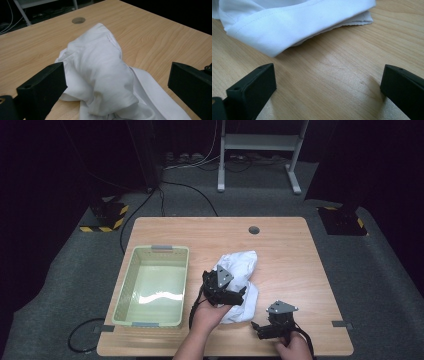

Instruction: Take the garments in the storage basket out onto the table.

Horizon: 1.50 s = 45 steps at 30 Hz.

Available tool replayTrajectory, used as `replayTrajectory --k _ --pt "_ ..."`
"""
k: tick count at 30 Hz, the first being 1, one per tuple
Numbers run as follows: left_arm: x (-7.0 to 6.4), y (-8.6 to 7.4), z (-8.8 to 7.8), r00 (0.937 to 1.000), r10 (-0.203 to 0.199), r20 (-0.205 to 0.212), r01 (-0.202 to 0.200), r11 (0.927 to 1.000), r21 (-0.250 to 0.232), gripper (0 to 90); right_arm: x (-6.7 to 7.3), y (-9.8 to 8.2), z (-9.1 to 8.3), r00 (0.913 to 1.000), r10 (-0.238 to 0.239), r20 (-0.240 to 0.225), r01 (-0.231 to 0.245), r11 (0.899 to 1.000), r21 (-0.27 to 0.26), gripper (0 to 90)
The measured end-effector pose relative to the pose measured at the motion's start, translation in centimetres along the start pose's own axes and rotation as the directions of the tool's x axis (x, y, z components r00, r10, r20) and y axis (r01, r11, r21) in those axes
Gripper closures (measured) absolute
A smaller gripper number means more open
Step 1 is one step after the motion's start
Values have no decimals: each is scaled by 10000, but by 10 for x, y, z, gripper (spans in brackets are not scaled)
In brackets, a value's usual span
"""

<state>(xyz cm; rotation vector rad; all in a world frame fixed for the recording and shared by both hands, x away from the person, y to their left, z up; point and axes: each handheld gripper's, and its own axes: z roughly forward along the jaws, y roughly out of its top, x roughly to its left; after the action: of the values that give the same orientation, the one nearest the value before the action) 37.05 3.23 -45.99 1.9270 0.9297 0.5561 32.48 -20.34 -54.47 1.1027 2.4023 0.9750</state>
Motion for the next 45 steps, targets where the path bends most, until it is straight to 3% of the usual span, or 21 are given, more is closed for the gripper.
replayTrajectory --k 7,16,32,45 --pt "3 -4 -3 9998 -190 24 190 9997 -162 8 0 0 0 10000 -2 1 2 10000 0 0" --pt "3 -6 -10 9999 -13 102 18 9987 -502 4 0 0 0 10000 -4 2 4 10000 0 0" --pt "-2 -9 -36 9998 -36 178 48 9974 -717 3 1 0 0 9999 -100 -88 100 9999 -2 0" --pt "-9 -18 -59 10000 20 -21 -22 9965 -833 3 1 0 0 9999 -103 -87 103 9999 -3 0"
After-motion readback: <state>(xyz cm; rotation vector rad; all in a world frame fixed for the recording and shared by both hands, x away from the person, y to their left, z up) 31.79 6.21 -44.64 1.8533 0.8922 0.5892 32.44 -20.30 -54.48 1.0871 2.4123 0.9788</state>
